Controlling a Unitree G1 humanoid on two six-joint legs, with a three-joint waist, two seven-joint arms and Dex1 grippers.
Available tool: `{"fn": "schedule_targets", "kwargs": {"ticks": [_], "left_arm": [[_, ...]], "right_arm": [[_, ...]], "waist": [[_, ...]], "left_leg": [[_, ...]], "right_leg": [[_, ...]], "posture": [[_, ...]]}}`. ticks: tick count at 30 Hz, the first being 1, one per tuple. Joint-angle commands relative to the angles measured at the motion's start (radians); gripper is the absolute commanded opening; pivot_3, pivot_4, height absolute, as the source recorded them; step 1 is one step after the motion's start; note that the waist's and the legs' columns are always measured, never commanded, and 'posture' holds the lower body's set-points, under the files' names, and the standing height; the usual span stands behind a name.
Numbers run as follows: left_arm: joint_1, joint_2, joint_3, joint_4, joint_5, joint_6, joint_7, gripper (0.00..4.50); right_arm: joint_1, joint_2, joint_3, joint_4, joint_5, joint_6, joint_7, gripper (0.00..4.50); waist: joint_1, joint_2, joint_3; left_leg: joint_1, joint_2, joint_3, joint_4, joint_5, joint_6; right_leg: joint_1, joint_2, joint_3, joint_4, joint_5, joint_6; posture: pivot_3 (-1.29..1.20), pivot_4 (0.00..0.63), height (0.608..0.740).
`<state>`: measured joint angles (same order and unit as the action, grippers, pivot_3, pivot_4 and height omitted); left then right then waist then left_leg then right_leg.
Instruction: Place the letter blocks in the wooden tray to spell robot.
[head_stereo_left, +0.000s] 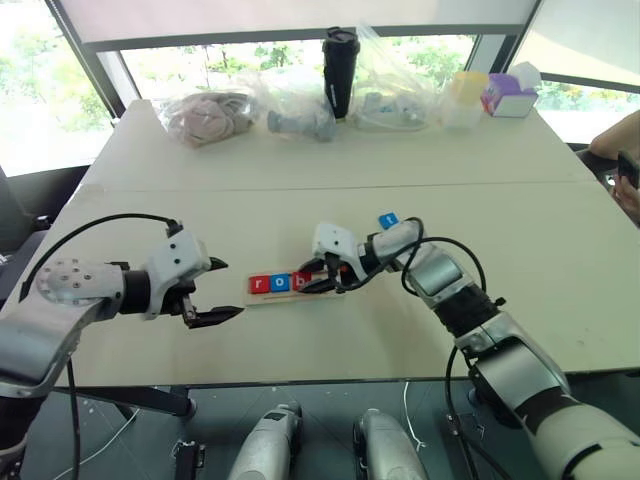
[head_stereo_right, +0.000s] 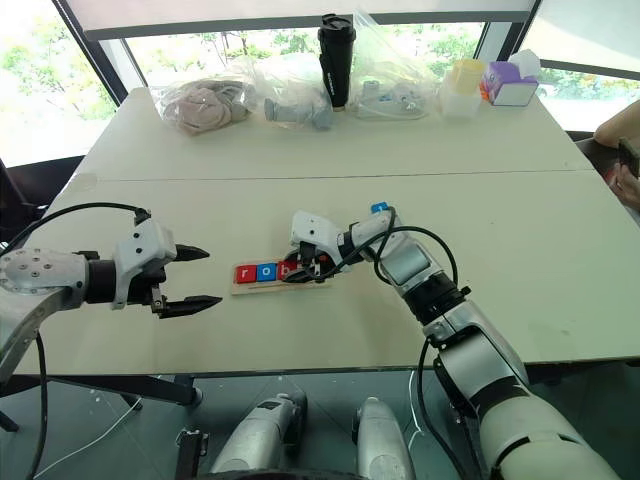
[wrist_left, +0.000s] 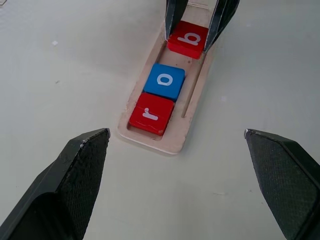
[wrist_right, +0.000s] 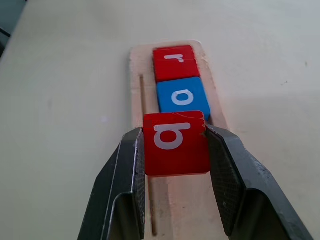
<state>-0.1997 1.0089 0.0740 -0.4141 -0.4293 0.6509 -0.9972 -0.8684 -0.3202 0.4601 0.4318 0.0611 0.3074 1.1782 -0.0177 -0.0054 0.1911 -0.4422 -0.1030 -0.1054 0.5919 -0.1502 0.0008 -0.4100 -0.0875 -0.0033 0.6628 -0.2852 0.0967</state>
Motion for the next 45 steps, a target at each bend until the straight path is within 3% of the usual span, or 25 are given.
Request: {"fn": "schedule_targets", "kwargs": {"ticks": [1,24,27,28,31,36,41,45], "left_arm": [[-0.006,0.001,0.039,-0.026,-0.017,0.006,0.010,4.50],[-0.012,0.001,0.026,-0.028,-0.035,0.014,0.036,4.50],[-0.014,-0.001,0.022,-0.018,-0.030,0.005,0.035,4.50],[-0.014,-0.002,0.021,-0.015,-0.029,0.003,0.034,4.50],[-0.016,-0.004,0.017,-0.007,-0.026,-0.005,0.033,4.50],[-0.017,-0.009,0.013,0.000,-0.022,-0.014,0.032,4.50],[-0.055,-0.056,0.046,-0.016,-0.080,0.000,0.050,4.50],[-0.116,-0.110,0.086,-0.035,-0.164,0.049,0.079,4.50]], "right_arm": [[-0.039,0.024,-0.013,0.031,-0.018,-0.040,-0.002,1.17],[-0.078,0.068,-0.028,0.142,-0.074,-0.101,0.030,1.17],[-0.078,0.072,-0.032,0.141,-0.073,-0.098,0.027,2.58],[-0.081,0.075,-0.036,0.143,-0.073,-0.097,0.017,3.28],[-0.091,0.077,-0.053,0.138,-0.068,-0.093,0.002,4.45],[-0.119,0.082,-0.140,0.105,-0.031,-0.056,-0.065,4.45],[-0.138,0.069,-0.367,0.017,0.054,0.070,-0.300,4.45],[-0.050,0.000,-0.537,-0.210,0.073,0.322,-0.519,4.45]], "waist": [[0.001,0.000,0.000],[-0.001,0.000,0.000],[-0.001,0.000,0.000],[-0.001,0.000,0.000],[-0.001,0.000,0.000],[-0.001,0.000,0.000],[0.006,0.000,0.000],[0.014,0.000,0.000]], "left_leg": [[0.000,0.000,0.000,0.000,0.000,0.000],[0.000,0.000,0.000,0.000,0.001,-0.002],[0.000,0.000,0.000,0.000,0.001,-0.002],[0.000,0.000,0.000,0.000,0.001,-0.002],[0.000,0.000,0.000,0.000,0.001,-0.002],[0.000,0.000,0.000,0.000,0.001,-0.002],[0.000,0.000,0.000,-0.001,0.001,-0.002],[0.000,-0.001,-0.002,-0.001,0.001,-0.002]], "right_leg": [[0.000,0.000,0.000,0.000,0.000,0.000],[-0.001,0.001,0.000,0.001,0.000,-0.001],[-0.001,0.001,0.000,0.001,0.000,-0.001],[-0.001,0.001,0.000,0.001,0.000,-0.001],[-0.001,0.001,0.000,0.001,0.000,-0.001],[-0.001,0.001,0.000,0.001,0.000,-0.001],[-0.001,0.001,0.000,0.001,0.000,-0.001],[-0.001,0.000,0.000,0.001,0.000,-0.001]], "posture": [[0.00,0.150,0.740],[0.00,0.150,0.740],[0.00,0.150,0.740],[0.00,0.150,0.740],[0.00,0.150,0.740],[0.00,0.150,0.740],[0.00,0.150,0.740],[0.00,0.150,0.740]]}}
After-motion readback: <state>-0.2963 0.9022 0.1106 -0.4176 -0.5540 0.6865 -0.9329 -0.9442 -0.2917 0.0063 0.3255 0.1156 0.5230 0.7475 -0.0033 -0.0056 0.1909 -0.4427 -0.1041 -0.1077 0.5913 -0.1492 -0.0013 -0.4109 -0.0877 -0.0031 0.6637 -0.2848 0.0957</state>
